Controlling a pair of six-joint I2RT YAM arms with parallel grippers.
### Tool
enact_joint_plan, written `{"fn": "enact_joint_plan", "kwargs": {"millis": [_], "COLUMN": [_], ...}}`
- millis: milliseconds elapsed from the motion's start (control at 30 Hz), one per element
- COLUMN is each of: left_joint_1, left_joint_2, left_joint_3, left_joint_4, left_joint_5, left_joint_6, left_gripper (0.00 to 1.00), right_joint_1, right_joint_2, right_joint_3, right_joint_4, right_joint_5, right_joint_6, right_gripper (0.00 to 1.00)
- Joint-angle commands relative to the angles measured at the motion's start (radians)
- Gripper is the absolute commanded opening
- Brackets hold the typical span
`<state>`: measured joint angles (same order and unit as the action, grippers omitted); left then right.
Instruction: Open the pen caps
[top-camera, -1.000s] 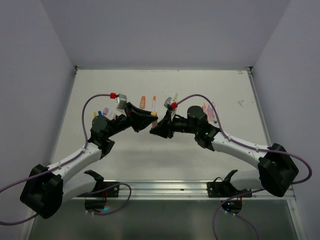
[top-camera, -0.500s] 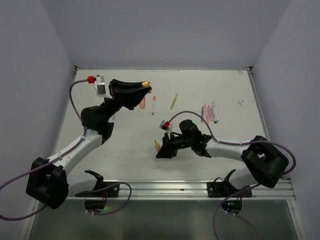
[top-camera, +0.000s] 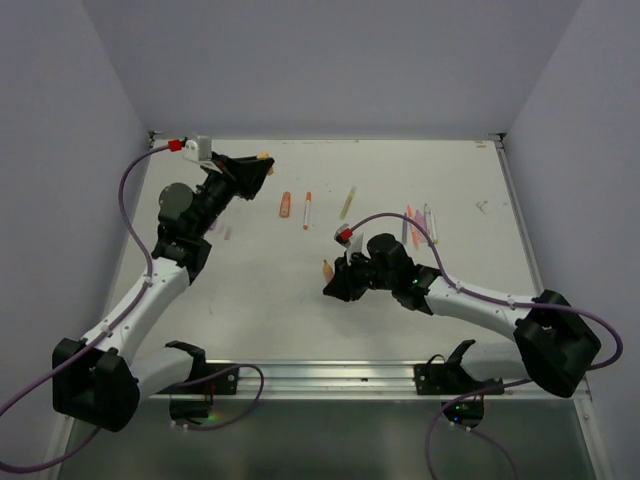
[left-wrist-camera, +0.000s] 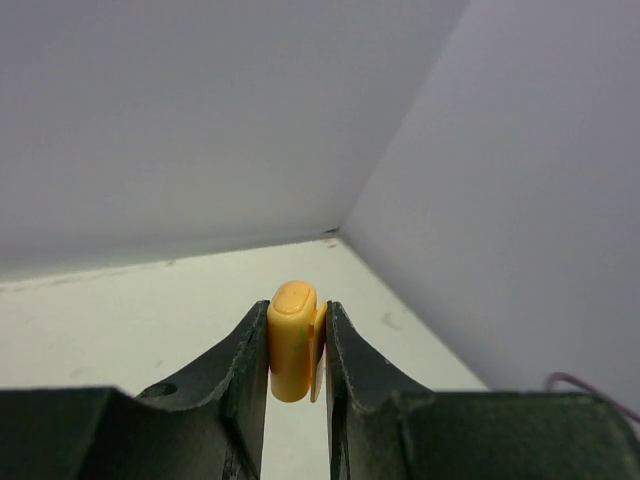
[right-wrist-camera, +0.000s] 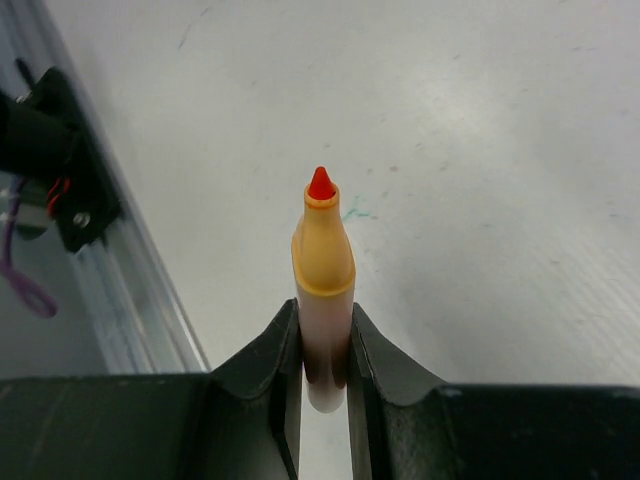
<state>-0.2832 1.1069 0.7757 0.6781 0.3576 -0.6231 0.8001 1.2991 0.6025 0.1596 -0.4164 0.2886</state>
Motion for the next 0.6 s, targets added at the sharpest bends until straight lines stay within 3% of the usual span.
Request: {"fn": "enact_joint_plan", "kwargs": {"millis": [0,100,300,567], "left_joint_1": [0.006,0.006,0.006,0.006], "left_joint_2": [0.02,0.109,0.359,0.547], "left_joint_3": [0.126,0.212,0.344,0.405], "left_joint_4": [-0.529,-0.829,-1.107,-1.149], "left_joint_5": [-0.254,-0.393,-0.554,-0.653], "left_joint_6": [0.218,0.283,0.33,0.335], "left_gripper": [0.0,0.0,0.03,0.1], "right_joint_1": [-0.016,-0.019,-0.027,-0.032], "right_joint_2": [-0.061,-0.078,-0.061,-0.081], "right_joint_3": [0.052,0.059,0.068,0.059], "right_joint_4": [-0.115,-0.146,-0.19,-0.195], "right_joint_5": [0.244,0.333,0.415,0.458], "right_joint_6": [0.014,0.023,0.044,0.038], "right_gripper": [0.0,0.0,0.0,0.0]}}
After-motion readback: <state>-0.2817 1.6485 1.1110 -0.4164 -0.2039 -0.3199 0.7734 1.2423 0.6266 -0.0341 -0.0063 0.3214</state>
